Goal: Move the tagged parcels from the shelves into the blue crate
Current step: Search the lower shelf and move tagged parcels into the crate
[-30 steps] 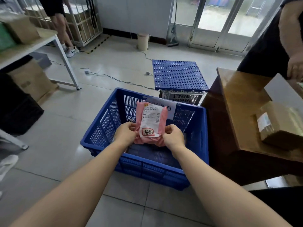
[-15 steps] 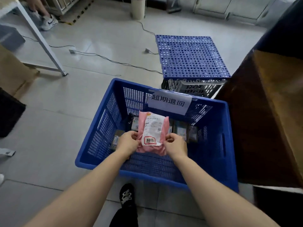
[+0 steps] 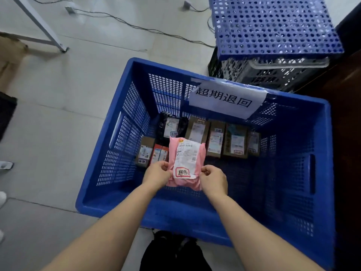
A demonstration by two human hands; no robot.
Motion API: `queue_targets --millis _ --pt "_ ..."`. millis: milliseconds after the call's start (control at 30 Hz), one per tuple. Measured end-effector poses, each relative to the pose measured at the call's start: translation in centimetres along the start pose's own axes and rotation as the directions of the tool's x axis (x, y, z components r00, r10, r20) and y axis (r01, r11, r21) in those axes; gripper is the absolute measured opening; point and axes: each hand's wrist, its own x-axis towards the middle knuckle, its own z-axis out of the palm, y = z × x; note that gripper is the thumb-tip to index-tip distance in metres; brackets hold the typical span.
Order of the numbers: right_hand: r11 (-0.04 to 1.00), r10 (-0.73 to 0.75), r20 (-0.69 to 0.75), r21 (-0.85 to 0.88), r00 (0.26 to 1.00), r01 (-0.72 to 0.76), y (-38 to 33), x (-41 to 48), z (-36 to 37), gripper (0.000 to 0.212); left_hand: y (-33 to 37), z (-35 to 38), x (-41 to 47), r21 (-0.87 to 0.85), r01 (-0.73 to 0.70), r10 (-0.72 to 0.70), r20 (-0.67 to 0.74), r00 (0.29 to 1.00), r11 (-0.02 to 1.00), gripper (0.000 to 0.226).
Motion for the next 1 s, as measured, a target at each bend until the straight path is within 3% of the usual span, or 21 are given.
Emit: queue_targets --millis 400,700,1000 --pt "0.992 0.124 0.117 -0.043 0.985 -0.120 7.0 12.7 12.3 0.026 -8.2 8.1 14.8 0.076 0.122 -0.128 0.083 0.988 0.990 0.032" --pt "0.983 0.184 0.170 -0.046 0.968 -0.179 11.9 21.4 20.1 0.024 -14.4 13.6 24.5 0.255 0.087 -0.117 0.106 0.987 0.963 0.026" --pt "0.994 0.099 0.186 0.017 0.977 -0.104 13.9 27.7 26.4 0.028 -17.8 16.7 31.2 0.258 0.050 -0.086 0.131 0.988 0.965 0.023"
